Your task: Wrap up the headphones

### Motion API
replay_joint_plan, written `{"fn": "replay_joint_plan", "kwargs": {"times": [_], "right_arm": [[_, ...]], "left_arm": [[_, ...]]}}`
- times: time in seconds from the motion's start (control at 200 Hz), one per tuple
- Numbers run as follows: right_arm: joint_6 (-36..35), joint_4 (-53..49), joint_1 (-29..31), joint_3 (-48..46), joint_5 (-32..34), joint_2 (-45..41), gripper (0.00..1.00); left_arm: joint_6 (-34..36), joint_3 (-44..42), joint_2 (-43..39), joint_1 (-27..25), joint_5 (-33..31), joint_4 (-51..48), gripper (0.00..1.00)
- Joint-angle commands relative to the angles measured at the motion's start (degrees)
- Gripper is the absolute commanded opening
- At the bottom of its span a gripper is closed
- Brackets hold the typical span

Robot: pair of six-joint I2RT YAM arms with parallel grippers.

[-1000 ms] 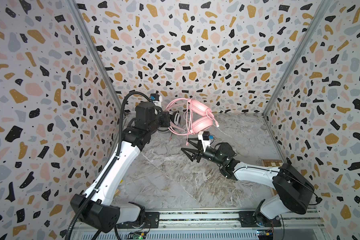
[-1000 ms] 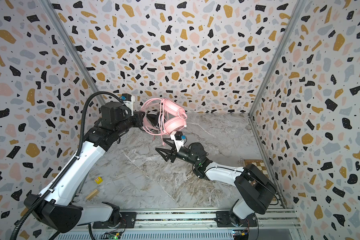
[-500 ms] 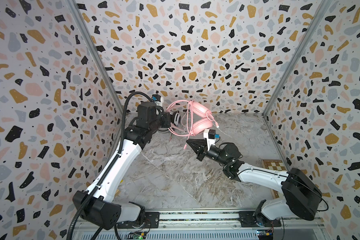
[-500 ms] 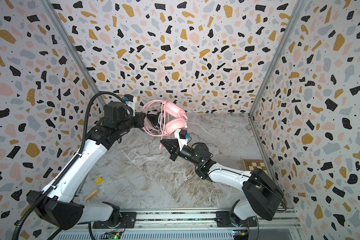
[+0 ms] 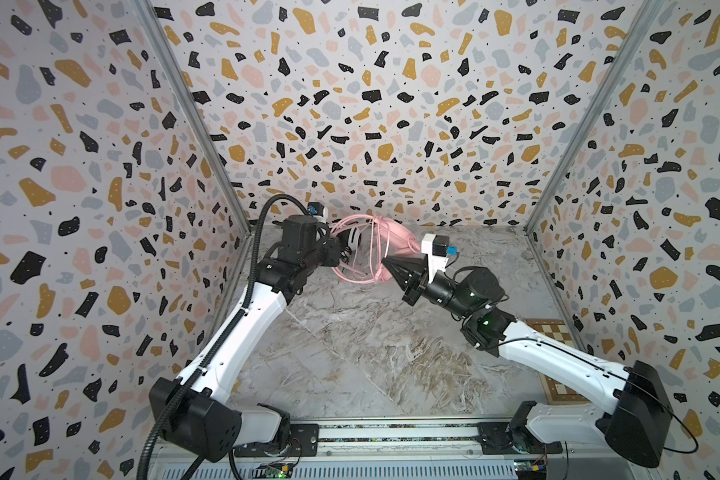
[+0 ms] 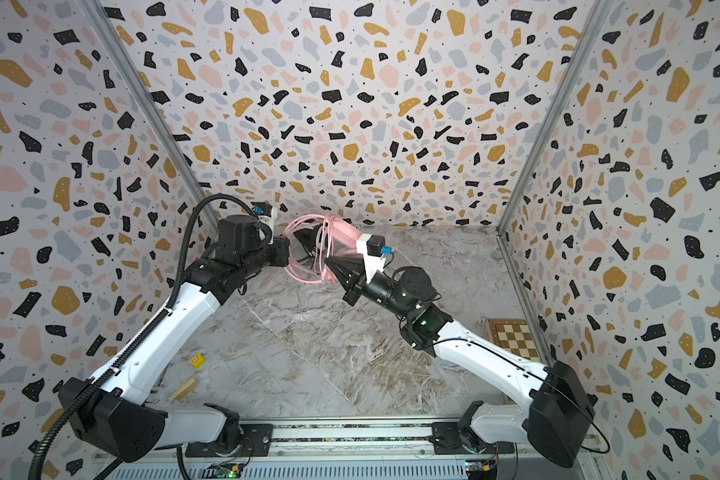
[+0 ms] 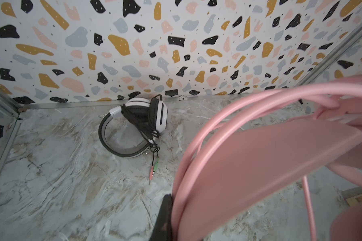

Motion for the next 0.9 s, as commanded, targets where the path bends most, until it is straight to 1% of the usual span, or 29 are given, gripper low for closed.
{"fn": "replay_joint_plan", "kwargs": {"times": [0.0,0.195,0.28,0.35,0.45,0.491,0.526,0.651,0.776,0.891], "right_arm": [[-2.8,-9.6,-1.7,7.4,6.2,-3.2,0.00],[-0.7,-15.4,-10.6,14.7,7.9,-2.3,0.00],[0.2,-18.2,-16.1,16.7,7.1,-0.8,0.00],[0.0,-21.3,-19.9,18.0,6.7,1.2,0.00],[-0.8,-26.7,-24.3,18.4,4.9,4.1,0.00],[-1.4,-27.5,-25.1,17.0,4.7,4.1,0.00],[-1.5,-27.5,-25.5,15.2,4.5,3.5,0.00],[-2.2,-29.3,-25.5,9.5,4.5,-0.1,0.00],[-2.0,-32.7,-25.2,3.8,1.0,-2.7,0.00],[-1.2,-34.9,-23.1,-2.4,-0.4,-6.0,0.00]], "left_arm": [[0.7,-1.4,-3.5,0.3,-0.2,6.2,0.00],[3.5,-3.7,-7.1,0.3,0.7,4.9,0.00],[4.2,-3.7,-8.5,0.3,1.5,4.2,0.00],[3.6,-3.5,-9.7,0.5,4.8,5.4,0.00],[-0.1,-2.9,-10.6,1.4,11.8,8.4,0.00],[-1.5,-2.1,-10.4,1.8,13.6,9.1,0.00],[-2.0,-0.9,-10.1,2.0,13.6,8.9,0.00],[-3.0,4.2,-7.8,4.3,9.5,7.6,0.00],[-8.6,7.6,-4.8,7.2,8.7,11.6,0.00],[-12.7,11.7,-1.0,7.7,8.4,14.4,0.00]]}}
